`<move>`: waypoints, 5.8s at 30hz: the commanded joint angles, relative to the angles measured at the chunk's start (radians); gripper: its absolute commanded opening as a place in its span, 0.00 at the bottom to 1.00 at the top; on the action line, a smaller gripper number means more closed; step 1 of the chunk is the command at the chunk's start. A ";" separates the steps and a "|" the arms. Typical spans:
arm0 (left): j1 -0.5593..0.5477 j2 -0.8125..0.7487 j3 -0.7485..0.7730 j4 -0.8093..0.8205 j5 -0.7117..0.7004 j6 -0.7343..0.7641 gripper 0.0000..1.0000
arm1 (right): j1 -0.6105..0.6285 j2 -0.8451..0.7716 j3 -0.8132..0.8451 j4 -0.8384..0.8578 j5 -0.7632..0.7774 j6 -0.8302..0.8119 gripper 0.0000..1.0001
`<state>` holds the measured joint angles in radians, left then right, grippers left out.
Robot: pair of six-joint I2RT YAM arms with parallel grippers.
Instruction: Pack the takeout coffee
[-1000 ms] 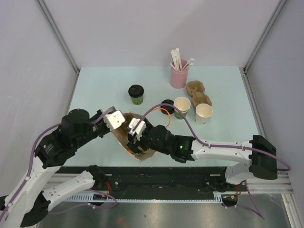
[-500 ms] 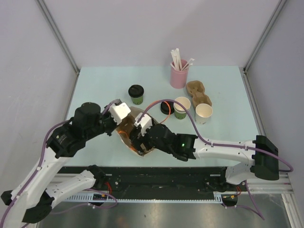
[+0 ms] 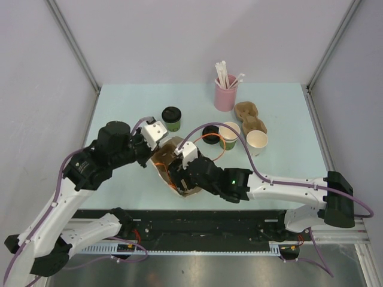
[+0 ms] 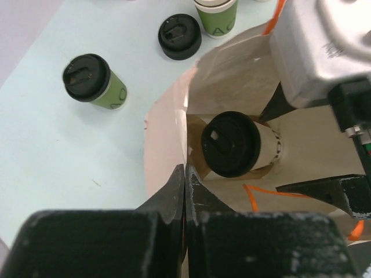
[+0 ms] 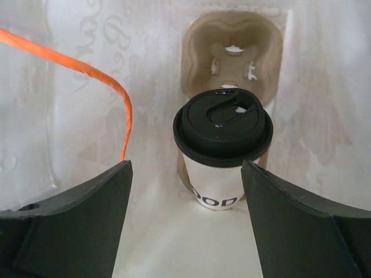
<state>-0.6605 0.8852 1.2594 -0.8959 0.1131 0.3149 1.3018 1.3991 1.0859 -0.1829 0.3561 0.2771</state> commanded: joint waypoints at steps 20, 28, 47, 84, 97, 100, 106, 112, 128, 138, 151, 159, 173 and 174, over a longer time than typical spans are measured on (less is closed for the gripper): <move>0.045 0.080 0.035 -0.008 0.129 -0.128 0.01 | -0.065 -0.075 0.065 -0.072 0.000 0.045 0.79; 0.050 0.064 0.044 -0.005 0.138 -0.142 0.00 | -0.099 -0.061 0.066 -0.021 0.014 0.022 0.74; 0.050 0.005 -0.034 0.014 0.174 -0.172 0.01 | -0.075 -0.037 0.066 -0.010 -0.011 0.059 0.74; 0.124 0.029 0.129 -0.121 0.206 -0.002 0.00 | -0.090 -0.111 0.135 -0.156 -0.068 0.206 0.77; 0.124 -0.020 0.050 -0.097 0.332 0.028 0.01 | -0.206 0.046 0.394 -0.322 -0.282 0.295 0.77; 0.124 -0.003 0.063 -0.080 0.355 -0.042 0.00 | -0.246 0.054 0.462 -0.394 -0.342 0.274 0.77; 0.122 -0.003 0.041 -0.055 0.303 -0.135 0.00 | -0.292 0.060 0.472 -0.418 -0.471 0.277 0.77; 0.124 -0.037 0.037 -0.048 0.261 -0.102 0.00 | -0.319 0.095 0.526 -0.490 -0.583 0.223 0.77; 0.122 -0.089 0.012 -0.031 0.264 0.001 0.00 | -0.323 0.058 0.592 -0.481 -0.293 0.269 0.72; 0.124 0.050 0.103 -0.038 0.157 -0.020 0.00 | -0.306 -0.058 0.384 -0.431 -0.359 0.185 0.71; 0.113 0.276 0.340 -0.225 -0.035 0.200 0.01 | -0.346 -0.054 0.390 -0.426 -0.549 0.255 0.69; 0.003 0.308 0.501 -0.317 -0.095 0.162 0.00 | -0.357 -0.023 0.583 -0.489 -0.569 0.275 0.67; -0.053 0.089 0.276 -0.262 -0.010 0.047 0.01 | -0.079 0.161 0.934 -0.671 -0.264 0.070 0.51; -0.053 0.068 0.265 -0.253 0.000 0.030 0.00 | -0.075 0.173 0.960 -0.703 -0.293 0.060 0.49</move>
<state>-0.7067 1.0210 1.5780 -1.2156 0.0685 0.4126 1.1645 1.5150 1.9244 -0.7738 0.0223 0.4446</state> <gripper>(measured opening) 0.005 0.521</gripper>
